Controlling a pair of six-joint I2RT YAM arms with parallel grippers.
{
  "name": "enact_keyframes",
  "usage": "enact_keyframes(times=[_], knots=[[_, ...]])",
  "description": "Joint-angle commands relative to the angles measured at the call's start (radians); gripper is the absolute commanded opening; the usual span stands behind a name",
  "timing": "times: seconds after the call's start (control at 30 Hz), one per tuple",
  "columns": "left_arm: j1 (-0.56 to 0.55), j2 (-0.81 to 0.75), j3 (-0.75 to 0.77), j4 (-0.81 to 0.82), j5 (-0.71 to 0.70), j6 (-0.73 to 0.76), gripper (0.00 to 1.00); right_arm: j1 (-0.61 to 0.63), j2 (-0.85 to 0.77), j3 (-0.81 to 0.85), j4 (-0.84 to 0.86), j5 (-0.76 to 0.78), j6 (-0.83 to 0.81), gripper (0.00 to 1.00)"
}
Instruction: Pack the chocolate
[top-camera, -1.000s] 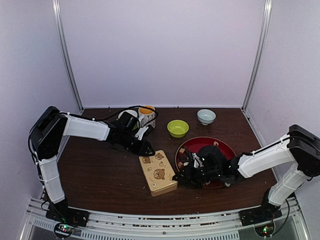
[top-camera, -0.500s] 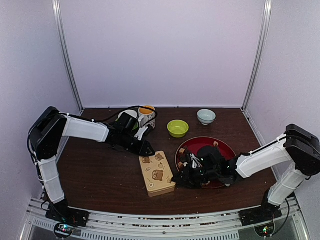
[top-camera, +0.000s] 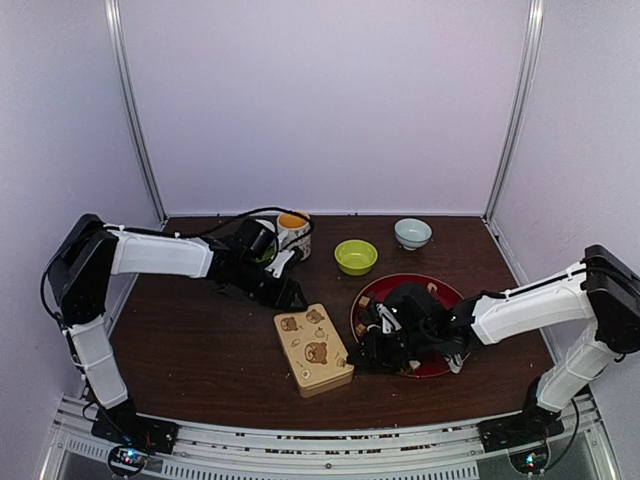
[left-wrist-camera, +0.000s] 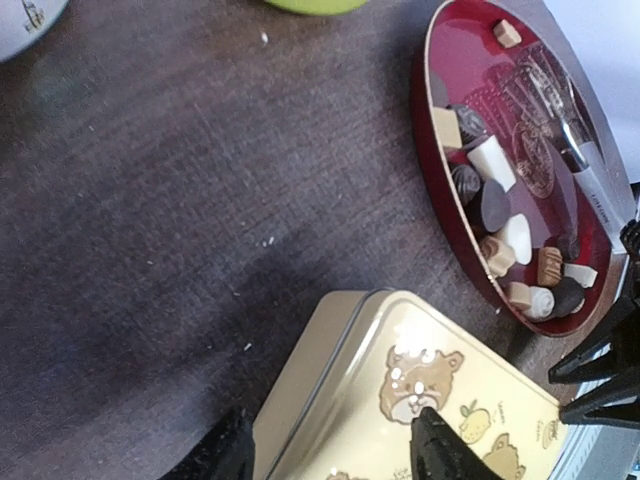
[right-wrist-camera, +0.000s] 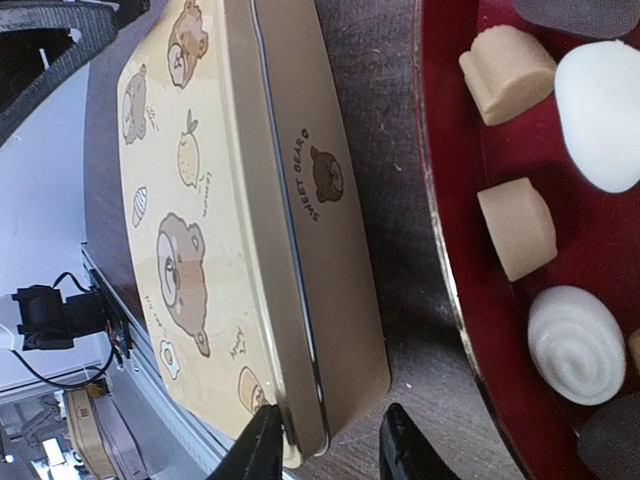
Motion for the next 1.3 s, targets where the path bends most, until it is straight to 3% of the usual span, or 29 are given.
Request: enact_keyframes(times=[0.0, 0.17, 0.33, 0.43, 0.6, 0.83, 1.03, 1.27], knots=[[-0.004, -0.091, 0.019, 0.003, -0.049, 0.024, 0.57, 0.006, -0.056, 0.059, -0.195, 0.088, -0.121, 0.35], [-0.005, -0.189, -0.021, -0.006, -0.082, 0.022, 0.52, 0.015, -0.100, 0.095, -0.248, 0.117, -0.212, 0.32], [-0.005, -0.265, -0.091, -0.024, -0.086, 0.003, 0.30, 0.034, -0.116, 0.105, -0.230, 0.103, -0.276, 0.21], [-0.005, -0.304, -0.151, 0.002, -0.073, -0.021, 0.16, 0.031, -0.105, 0.100, -0.189, 0.082, -0.313, 0.02], [-0.004, -0.378, -0.257, 0.053, -0.086, -0.080, 0.00, -0.012, -0.066, 0.126, -0.168, 0.073, -0.359, 0.00], [-0.005, -0.400, -0.387, 0.095, -0.071, -0.222, 0.00, -0.012, 0.047, 0.242, -0.364, 0.208, -0.402, 0.00], [-0.005, -0.354, -0.424, 0.115, -0.042, -0.262, 0.00, 0.060, 0.138, 0.338, -0.464, 0.260, -0.423, 0.00], [-0.005, -0.222, -0.343, 0.109, -0.026, -0.269, 0.00, 0.134, 0.157, 0.387, -0.403, 0.185, -0.378, 0.00]])
